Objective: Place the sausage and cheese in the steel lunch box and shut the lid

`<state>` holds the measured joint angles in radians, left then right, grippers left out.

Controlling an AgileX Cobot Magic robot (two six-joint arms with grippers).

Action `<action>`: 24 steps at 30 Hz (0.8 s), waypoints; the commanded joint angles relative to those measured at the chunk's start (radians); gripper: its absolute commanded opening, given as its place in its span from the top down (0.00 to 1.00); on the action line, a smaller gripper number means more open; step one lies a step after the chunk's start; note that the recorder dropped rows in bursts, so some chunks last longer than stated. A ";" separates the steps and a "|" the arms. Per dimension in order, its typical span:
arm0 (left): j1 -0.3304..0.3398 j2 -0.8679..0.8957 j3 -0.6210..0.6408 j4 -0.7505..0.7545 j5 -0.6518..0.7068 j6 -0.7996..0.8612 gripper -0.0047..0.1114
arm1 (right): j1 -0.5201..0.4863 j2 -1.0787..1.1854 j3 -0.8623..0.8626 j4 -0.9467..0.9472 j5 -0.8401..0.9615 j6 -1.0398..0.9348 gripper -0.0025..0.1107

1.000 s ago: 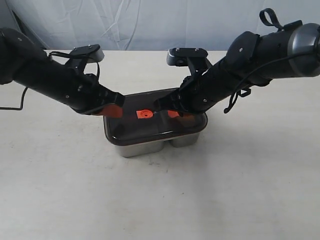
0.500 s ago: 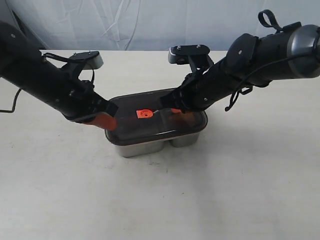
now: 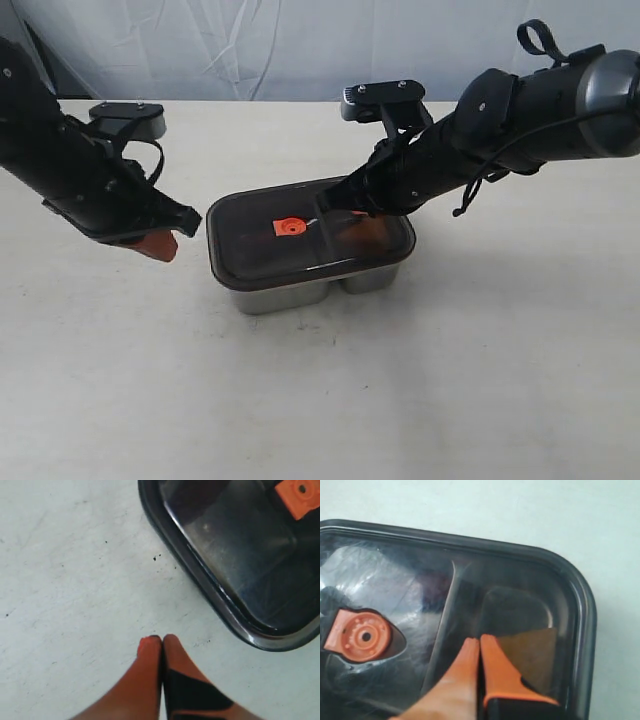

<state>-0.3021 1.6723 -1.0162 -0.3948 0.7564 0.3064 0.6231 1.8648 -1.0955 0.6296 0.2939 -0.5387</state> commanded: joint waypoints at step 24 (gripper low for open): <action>-0.092 0.063 0.001 -0.180 -0.105 0.144 0.96 | -0.006 -0.011 0.003 -0.019 0.028 -0.001 0.99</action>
<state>-0.3886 1.7328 -1.0148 -0.5215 0.6718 0.4249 0.6231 1.8648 -1.0955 0.6152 0.3113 -0.5387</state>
